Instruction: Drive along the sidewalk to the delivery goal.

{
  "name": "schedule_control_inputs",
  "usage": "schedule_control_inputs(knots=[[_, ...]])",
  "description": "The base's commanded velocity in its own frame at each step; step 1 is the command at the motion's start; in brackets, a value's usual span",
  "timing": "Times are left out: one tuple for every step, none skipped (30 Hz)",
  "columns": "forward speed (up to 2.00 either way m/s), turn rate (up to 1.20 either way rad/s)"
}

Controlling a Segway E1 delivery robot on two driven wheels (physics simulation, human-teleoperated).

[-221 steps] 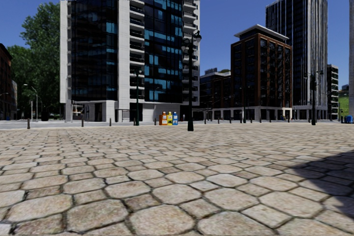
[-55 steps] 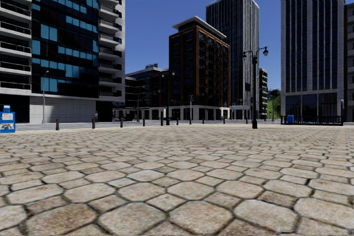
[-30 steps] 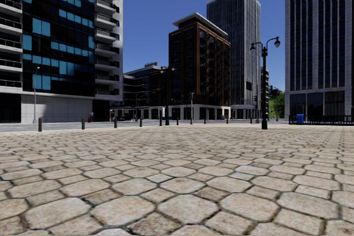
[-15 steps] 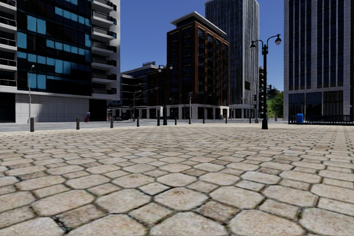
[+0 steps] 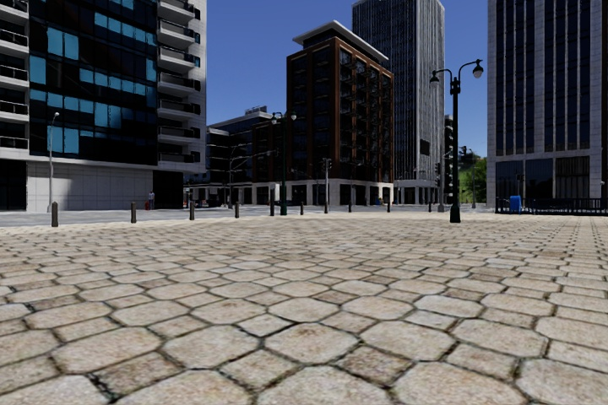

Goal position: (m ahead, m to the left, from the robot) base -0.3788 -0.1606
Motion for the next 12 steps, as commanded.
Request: schedule_control_inputs(knots=[[0.00,0.00],[0.00,0.00],[0.00,0.00],[0.00,0.00],[0.00,0.00],[0.00,0.00],[0.00,0.00],[0.00,0.00],[0.00,0.00],[0.00,0.00],[0.00,0.00],[0.00,0.00]])
